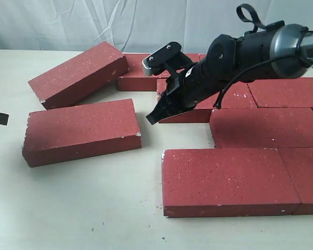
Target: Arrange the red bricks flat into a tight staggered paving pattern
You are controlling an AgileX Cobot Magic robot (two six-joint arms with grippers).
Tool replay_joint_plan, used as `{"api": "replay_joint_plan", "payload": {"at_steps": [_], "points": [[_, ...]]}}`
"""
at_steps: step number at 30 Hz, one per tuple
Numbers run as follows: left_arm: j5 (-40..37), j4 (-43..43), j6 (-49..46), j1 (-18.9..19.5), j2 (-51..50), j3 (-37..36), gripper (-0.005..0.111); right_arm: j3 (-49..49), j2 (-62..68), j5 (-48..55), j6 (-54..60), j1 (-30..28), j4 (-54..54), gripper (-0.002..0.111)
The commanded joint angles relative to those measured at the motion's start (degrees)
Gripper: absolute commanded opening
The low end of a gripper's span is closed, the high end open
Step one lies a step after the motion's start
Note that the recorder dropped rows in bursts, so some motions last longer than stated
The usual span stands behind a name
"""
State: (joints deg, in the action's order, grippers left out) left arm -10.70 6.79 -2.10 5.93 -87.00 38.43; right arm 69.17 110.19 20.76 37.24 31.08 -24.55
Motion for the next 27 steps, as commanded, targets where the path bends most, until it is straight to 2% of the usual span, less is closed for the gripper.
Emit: {"api": "replay_joint_plan", "payload": {"at_steps": [1,5,10,16,19,27], "points": [[-1.2,-4.0,-0.1,0.3,-4.7,2.2,0.000,1.1,2.4,-3.0,0.8,-0.3,0.1,-0.001],[-4.5,-4.7,-0.1,0.3,-8.1,3.9,0.000,3.4,5.2,-2.1,0.8,-0.3,-0.5,-0.001],[-3.5,-7.5,-0.4,-0.1,-8.7,4.5,0.000,5.9,9.5,-2.1,0.8,0.0,-0.4,-0.001],[-5.9,-11.2,-9.3,-4.7,-8.7,4.5,0.000,9.6,14.3,-0.4,0.8,0.4,-0.4,-0.001],[-5.2,-12.8,-10.5,-6.1,-8.7,4.5,0.000,10.3,15.3,-0.6,0.8,0.6,-1.0,-0.001],[-4.8,-13.4,-10.6,-6.1,-8.7,5.0,0.000,10.6,15.3,-1.2,1.1,2.8,-2.6,-0.001]]}}
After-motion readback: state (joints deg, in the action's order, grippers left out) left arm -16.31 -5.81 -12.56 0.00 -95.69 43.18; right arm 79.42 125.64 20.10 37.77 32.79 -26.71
